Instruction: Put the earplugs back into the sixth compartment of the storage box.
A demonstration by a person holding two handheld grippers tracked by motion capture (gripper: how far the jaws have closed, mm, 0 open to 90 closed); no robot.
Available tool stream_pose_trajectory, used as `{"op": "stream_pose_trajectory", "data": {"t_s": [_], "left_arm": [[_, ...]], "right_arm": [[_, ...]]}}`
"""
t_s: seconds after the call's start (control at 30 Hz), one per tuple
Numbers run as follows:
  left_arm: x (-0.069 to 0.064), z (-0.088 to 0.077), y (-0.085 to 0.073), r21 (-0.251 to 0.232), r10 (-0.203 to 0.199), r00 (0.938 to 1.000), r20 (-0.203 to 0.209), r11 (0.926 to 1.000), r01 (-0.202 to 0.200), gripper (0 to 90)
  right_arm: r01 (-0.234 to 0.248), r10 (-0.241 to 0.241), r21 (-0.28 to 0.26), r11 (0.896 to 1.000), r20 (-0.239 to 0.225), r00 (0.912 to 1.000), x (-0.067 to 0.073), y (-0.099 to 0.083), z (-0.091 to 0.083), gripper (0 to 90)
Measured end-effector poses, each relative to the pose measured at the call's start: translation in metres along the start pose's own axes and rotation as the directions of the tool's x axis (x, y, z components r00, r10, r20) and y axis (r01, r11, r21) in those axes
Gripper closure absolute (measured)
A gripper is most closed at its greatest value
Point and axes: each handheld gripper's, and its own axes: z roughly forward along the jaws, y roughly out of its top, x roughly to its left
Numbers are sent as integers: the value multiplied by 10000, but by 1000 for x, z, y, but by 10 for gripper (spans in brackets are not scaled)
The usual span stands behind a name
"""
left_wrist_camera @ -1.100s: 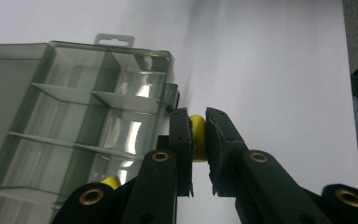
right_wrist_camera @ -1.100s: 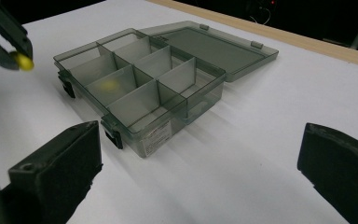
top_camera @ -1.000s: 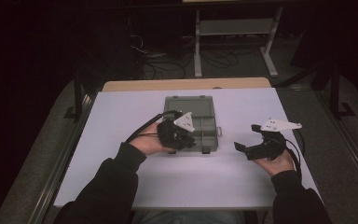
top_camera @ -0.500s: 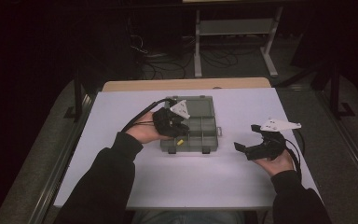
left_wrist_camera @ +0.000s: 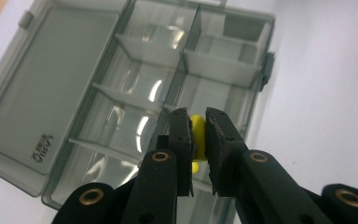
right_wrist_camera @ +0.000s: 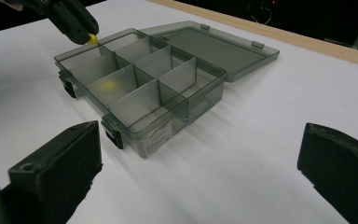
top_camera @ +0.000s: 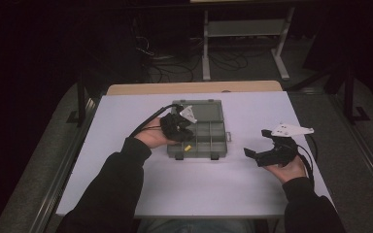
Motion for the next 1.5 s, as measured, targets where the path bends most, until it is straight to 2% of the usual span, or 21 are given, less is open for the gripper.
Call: {"op": "stream_pose_trajectory", "data": {"t_s": [0.1, 0.3, 0.83, 0.9, 1.03, 1.07, 1.17, 1.2, 1.23, 1.37, 1.43, 1.5], "left_arm": [[3, 3, -5, -115, -178, 9998, -53, 9998, 177, 810], [6, 8, -12, -47, -355, 9993, -118, 9994, 354, 810], [2, 31, -16, 69, -346, 9994, 35, 9994, 346, 810], [0, 35, -17, 200, -311, 9995, 40, 9993, 310, 809], [0, 37, -17, 174, -372, 9992, 132, 9992, 370, 796], [1, 35, -17, 84, -497, 9983, 319, 9987, 494, 720], [1, 31, -16, -44, -611, 9973, 398, 9981, 613, 649], [1, 31, -16, -44, -611, 9973, 398, 9981, 613, 600], [2, 29, -17, -191, -770, 9961, 440, 9968, 779, 552], [2, 26, -17, -440, -851, 9960, 286, 9953, 863, 331], [2, 23, -18, -571, -843, 9959, 325, 9946, 861, 219], [0, 20, -18, -646, -820, 9951, 554, 9942, 855, 134]], "right_arm": [[4, -4, 5, 10000, 4, 10000, 0, 0, 0, 0], [14, -14, 36, 10000, -9, 10000, 0, 0, 1, 0], [23, -23, 88, 10000, -16, 10000, 0, 0, 1, 0], [12, -11, 88, 10000, -19, 10000, 0, 0, 1, 0], [24, -24, 89, 10000, -30, 10000, 0, 0, 1, 0], [21, -21, 78, 10000, -29, 10000, 0, 0, 1, 0], [10, -9, 85, 10000, -32, 10000, 0, 0, 1, 0], [10, -9, 85, 10000, -32, 10000, 0, 0, 1, 0], [12, -12, 77, 10000, -35, 10000, 0, 0, 1, 0], [-29, 29, 39, 10000, -31, 10000, 0, 0, 1, 0], [-43, 43, 19, 10000, -17, 10000, -1, 0, 1, 0], [-44, 44, 57, 10000, -32, 10000, 0, 0, 1, 0]]}}
